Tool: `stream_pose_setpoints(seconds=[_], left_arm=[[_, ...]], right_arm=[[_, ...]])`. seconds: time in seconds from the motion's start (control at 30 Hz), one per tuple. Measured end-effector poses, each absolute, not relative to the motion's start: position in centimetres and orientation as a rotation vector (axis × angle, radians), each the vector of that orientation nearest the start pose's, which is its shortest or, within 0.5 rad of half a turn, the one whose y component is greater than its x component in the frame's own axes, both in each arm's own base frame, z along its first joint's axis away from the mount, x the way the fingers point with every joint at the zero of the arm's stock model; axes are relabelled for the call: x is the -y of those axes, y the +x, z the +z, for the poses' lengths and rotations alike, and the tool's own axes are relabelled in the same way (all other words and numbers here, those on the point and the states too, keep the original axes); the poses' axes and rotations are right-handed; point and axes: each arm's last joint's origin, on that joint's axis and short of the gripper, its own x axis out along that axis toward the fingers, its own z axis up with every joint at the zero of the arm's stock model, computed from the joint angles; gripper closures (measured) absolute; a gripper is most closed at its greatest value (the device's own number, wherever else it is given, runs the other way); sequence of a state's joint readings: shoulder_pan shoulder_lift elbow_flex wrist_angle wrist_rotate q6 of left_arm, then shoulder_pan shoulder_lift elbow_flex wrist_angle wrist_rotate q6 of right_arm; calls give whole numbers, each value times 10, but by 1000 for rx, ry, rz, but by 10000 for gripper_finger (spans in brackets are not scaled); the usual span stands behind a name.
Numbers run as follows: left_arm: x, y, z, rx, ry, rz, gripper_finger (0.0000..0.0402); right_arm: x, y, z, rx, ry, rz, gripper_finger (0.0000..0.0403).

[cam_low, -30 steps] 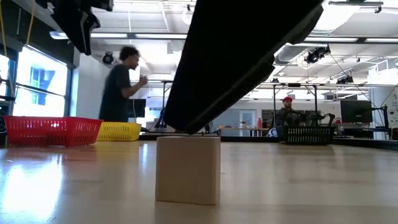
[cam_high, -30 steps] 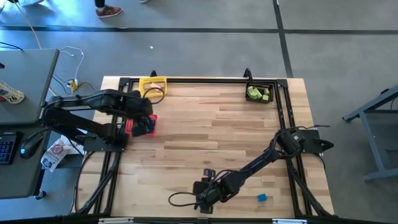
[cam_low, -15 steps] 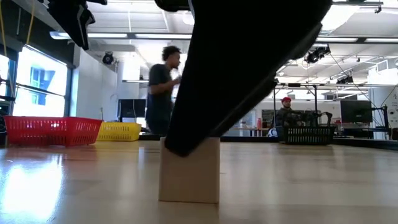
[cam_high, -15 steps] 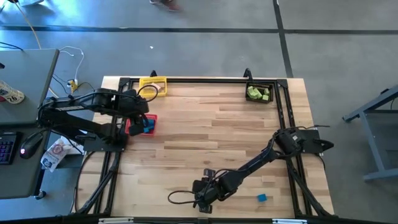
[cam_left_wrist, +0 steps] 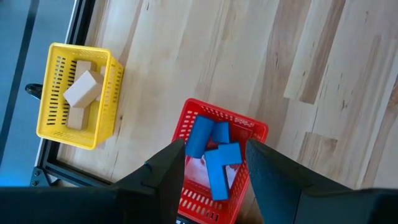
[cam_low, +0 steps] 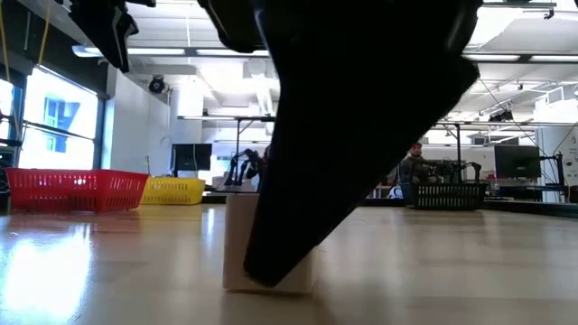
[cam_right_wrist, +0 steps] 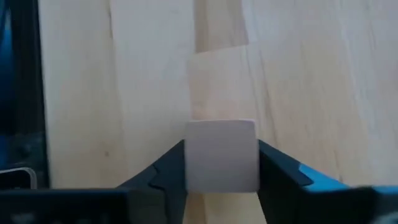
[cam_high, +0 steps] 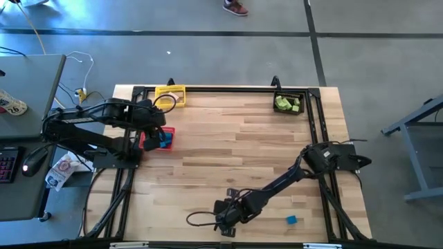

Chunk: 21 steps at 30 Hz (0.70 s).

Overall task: Sort & place blocks by color
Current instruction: Put the brown block into the yellow bin

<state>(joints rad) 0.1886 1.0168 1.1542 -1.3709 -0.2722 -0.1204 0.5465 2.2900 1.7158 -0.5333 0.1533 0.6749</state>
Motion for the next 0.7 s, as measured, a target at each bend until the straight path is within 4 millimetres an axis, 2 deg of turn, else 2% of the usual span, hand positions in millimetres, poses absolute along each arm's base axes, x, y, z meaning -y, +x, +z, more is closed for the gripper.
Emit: stream_pose_setpoints(seconds=[0.13, 0.33, 0.43, 0.7], left_arm=[[-35, 143, 331, -1213, -51, 474, 245], [-35, 144, 331, -1207, -51, 475, 245], [-36, 146, 332, -1193, -29, 455, 245], [-34, 157, 336, -1096, 23, 247, 245]], right_arm=[[-241, 409, 135, -1102, 239, -12, 299], [-238, 409, 141, -1071, 221, -45, 299], [-233, 411, 154, -1019, 215, -78, 299], [-214, 417, 183, -911, 206, -149, 299]])
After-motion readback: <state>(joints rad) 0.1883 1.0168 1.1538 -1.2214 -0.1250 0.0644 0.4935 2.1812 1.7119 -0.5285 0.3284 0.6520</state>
